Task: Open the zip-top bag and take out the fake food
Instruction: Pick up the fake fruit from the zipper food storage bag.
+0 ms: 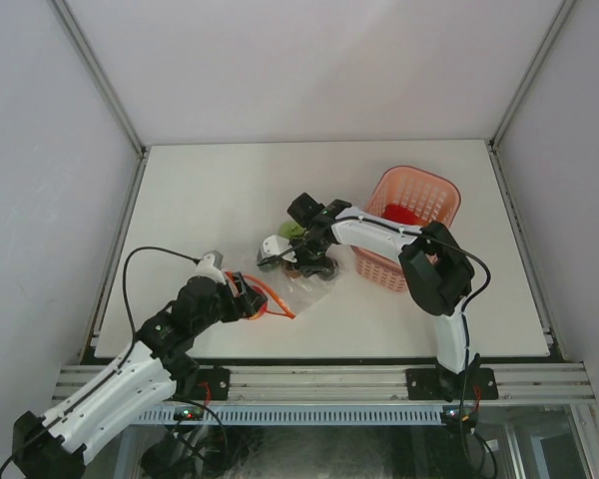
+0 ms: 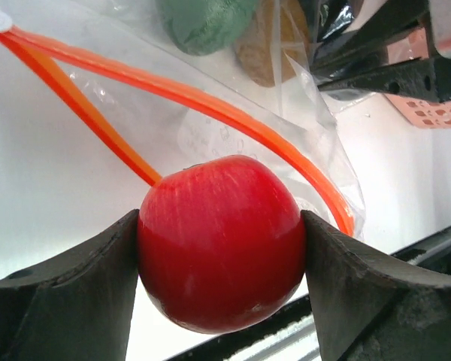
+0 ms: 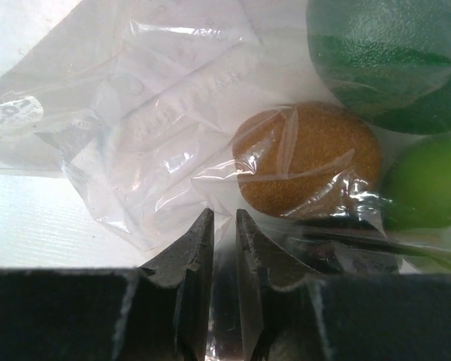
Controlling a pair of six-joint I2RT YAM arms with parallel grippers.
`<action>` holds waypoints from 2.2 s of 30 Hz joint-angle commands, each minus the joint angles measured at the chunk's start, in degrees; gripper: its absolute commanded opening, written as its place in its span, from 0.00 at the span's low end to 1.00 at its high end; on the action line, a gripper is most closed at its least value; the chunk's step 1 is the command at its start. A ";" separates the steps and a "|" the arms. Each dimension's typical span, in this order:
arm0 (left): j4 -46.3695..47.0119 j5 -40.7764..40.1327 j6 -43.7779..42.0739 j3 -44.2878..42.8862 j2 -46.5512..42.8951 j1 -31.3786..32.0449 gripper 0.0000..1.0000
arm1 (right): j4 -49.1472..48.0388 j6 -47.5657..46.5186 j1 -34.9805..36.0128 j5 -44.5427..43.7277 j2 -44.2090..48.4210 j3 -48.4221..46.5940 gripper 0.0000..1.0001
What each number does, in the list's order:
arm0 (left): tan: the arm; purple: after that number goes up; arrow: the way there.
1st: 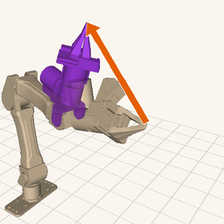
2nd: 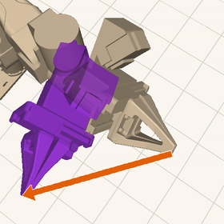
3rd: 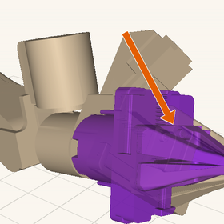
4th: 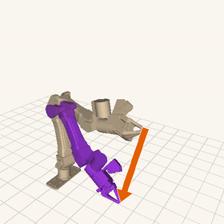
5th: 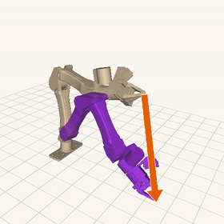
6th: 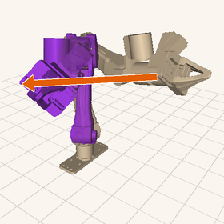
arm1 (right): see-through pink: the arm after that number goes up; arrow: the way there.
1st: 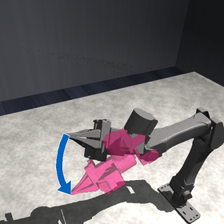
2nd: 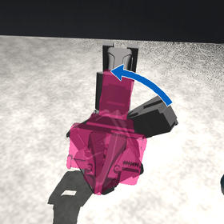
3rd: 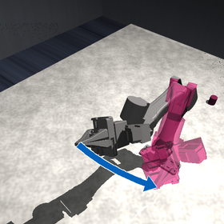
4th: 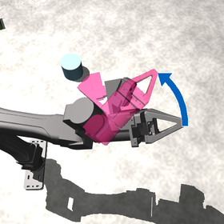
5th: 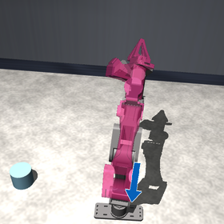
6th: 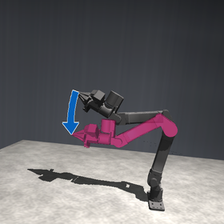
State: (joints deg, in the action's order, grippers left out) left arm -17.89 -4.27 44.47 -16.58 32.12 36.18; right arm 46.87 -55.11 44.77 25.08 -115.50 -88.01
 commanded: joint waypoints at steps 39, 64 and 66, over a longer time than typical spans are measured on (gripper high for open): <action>43.23 31.74 18.93 -14.04 0.65 -10.43 0.13 | 12.63 1.47 -4.15 22.08 27.40 -11.14 0.55; 77.05 28.53 35.04 -9.88 18.43 -5.62 0.11 | -2.77 22.61 -8.91 44.87 31.42 -12.10 0.92; 77.60 28.21 34.99 -10.47 19.88 -4.78 0.11 | -3.63 23.47 -7.48 43.44 31.59 -11.68 0.92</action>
State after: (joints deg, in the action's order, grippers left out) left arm 54.94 25.47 78.96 -26.92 50.33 29.74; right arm 48.60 -36.27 35.05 68.01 -85.03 -98.65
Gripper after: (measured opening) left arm 0.790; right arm 0.917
